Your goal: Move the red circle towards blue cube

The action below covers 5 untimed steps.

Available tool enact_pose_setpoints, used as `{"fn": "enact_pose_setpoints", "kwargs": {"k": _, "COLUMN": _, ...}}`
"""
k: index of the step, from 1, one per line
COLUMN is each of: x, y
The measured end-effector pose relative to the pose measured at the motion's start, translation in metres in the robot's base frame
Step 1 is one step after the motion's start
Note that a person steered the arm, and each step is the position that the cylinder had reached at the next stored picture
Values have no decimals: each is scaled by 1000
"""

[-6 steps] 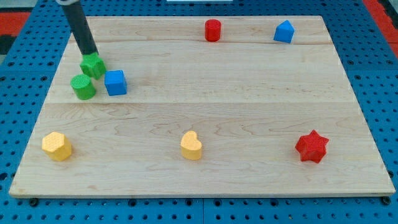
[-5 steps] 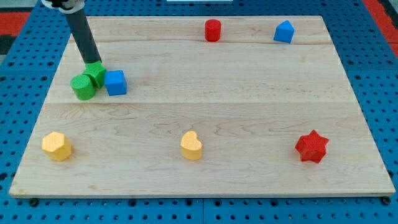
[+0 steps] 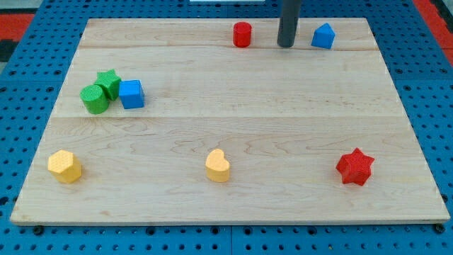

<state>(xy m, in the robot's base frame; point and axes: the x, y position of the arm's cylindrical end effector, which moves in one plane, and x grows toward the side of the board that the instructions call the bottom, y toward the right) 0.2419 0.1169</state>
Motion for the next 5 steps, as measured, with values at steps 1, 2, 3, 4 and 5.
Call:
{"fn": "enact_pose_setpoints", "kwargs": {"k": 1, "x": -49, "y": -29}}
{"fn": "enact_pose_setpoints", "kwargs": {"k": 2, "x": -11, "y": -113}}
{"fn": "enact_pose_setpoints", "kwargs": {"k": 3, "x": 34, "y": -134}}
{"fn": "enact_pose_setpoints", "kwargs": {"k": 4, "x": 35, "y": -103}}
{"fn": "enact_pose_setpoints", "kwargs": {"k": 5, "x": 53, "y": -107}}
